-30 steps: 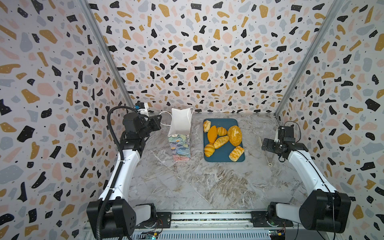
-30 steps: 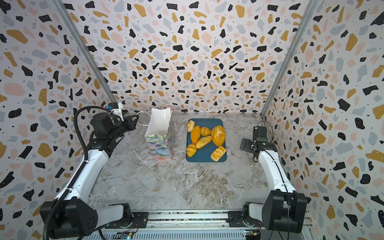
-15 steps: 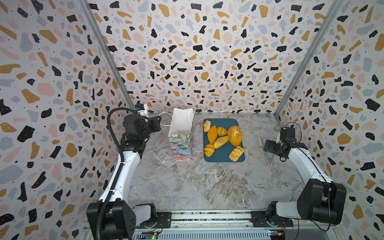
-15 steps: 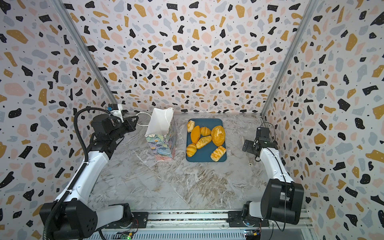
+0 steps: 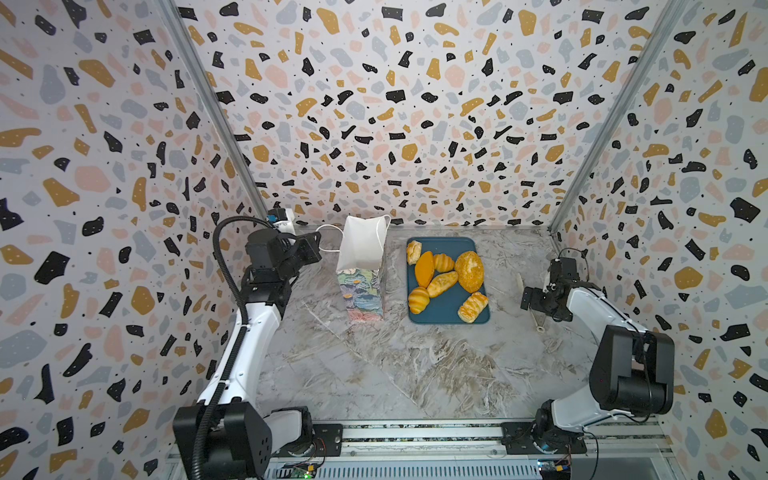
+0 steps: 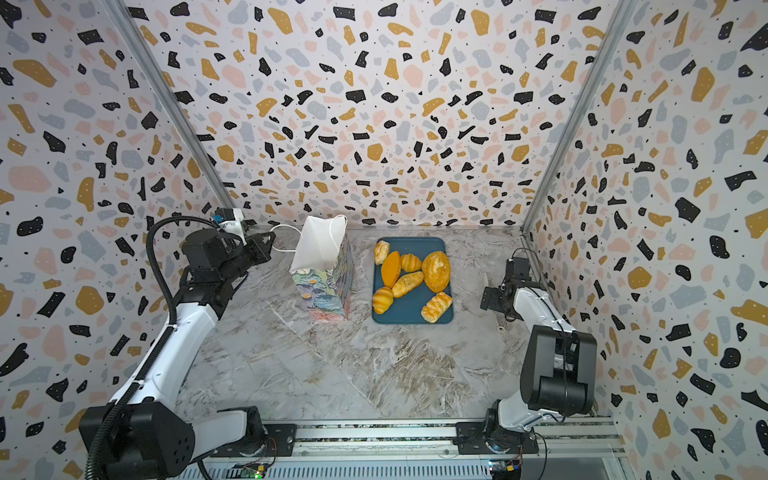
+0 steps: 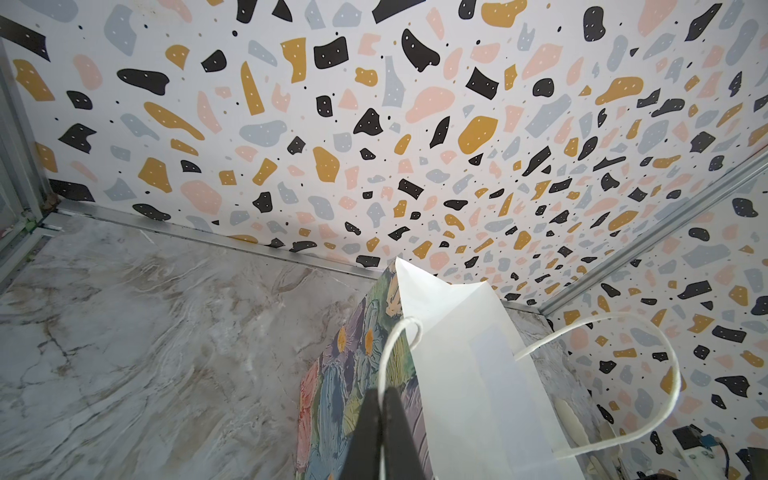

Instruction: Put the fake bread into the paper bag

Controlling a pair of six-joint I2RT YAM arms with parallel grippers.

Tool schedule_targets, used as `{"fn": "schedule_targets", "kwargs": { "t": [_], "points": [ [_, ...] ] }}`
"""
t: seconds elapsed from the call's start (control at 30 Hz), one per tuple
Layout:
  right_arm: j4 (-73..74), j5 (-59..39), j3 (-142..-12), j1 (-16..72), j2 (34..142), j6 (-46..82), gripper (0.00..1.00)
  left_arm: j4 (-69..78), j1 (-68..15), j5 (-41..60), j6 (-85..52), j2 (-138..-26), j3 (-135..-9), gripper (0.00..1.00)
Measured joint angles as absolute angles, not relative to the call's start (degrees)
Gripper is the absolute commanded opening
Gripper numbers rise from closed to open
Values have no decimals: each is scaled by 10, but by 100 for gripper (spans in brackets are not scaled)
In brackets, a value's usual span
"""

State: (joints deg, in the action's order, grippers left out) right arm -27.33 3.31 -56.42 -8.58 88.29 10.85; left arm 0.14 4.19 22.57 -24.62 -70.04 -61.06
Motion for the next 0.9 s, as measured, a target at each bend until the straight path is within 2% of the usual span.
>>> {"fn": "schedule_targets", "kwargs": {
  "t": [0.43, 0.9],
  "points": [
    [-260, 52, -608, -86, 945, 100, 99, 6, 42, 209, -243, -690, -597, 0],
    [-240, 41, -597, -86, 967, 96, 99, 5, 44, 190, -233, -689, -597, 0]
  ]
}}
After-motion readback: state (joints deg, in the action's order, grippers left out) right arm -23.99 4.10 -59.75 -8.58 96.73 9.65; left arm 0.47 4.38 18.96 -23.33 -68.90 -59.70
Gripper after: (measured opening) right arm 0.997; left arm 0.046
